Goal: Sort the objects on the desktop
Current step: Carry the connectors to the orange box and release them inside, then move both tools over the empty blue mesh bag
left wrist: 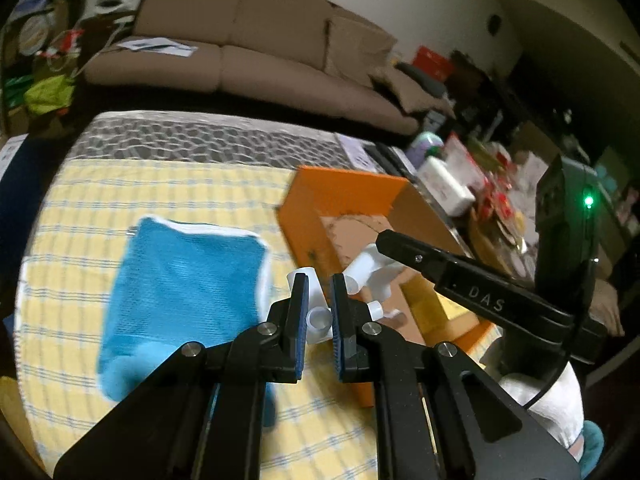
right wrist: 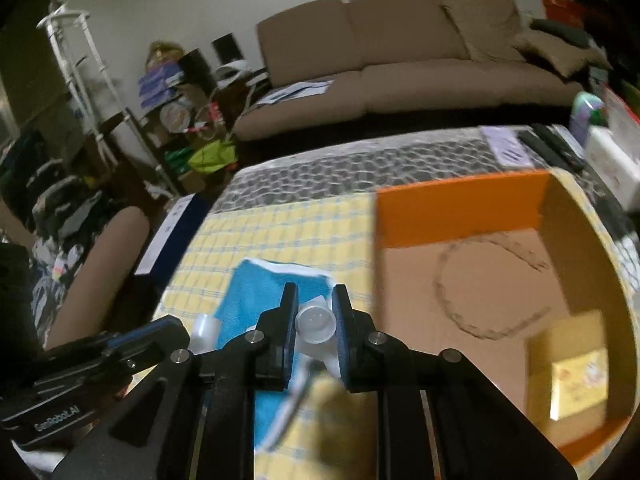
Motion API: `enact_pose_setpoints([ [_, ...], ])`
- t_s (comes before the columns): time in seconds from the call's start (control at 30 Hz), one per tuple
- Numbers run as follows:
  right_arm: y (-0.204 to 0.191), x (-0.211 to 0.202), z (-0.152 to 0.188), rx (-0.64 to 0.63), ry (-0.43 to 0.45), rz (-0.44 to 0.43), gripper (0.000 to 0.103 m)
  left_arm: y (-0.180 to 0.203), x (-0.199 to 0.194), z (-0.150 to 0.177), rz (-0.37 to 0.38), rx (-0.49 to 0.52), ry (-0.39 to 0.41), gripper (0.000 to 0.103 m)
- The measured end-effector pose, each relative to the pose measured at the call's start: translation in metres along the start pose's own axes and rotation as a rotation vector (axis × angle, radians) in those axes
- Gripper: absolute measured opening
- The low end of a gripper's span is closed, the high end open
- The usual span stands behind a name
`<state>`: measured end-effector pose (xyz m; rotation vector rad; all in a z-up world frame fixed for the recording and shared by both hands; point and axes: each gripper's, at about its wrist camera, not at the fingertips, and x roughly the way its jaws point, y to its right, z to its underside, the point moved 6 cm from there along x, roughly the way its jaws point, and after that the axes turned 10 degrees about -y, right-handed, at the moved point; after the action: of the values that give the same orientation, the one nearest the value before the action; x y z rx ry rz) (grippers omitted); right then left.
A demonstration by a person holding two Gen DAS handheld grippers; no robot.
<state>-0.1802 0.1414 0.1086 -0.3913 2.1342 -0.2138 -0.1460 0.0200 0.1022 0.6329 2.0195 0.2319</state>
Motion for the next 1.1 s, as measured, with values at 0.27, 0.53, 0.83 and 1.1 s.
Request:
enact_pose_setpoints([
  [0.27, 0.067, -0.018, 0.016, 0.090, -0.009, 0.040, 0.017, 0.056, 0.044, 0.012, 0.011, 0.082, -0.068, 0.010],
  [0.53, 0.104, -0.022, 0.030, 0.106, -0.041, 0.082, 0.017, 0.102, 0.071, 0.033, -0.017, 0.187, -0.117, 0.010],
  [0.83, 0.121, -0.032, 0.036, 0.110, -0.030, 0.118, 0.041, 0.090, 0.068, 0.028, -0.008, 0.112, -0.102, 0.046],
  [1.1, 0.096, -0.044, 0.024, 0.060, 0.026, 0.106, 0.056, 0.033, 0.030, 0.009, -0.034, -0.009, -0.029, 0.062],
])
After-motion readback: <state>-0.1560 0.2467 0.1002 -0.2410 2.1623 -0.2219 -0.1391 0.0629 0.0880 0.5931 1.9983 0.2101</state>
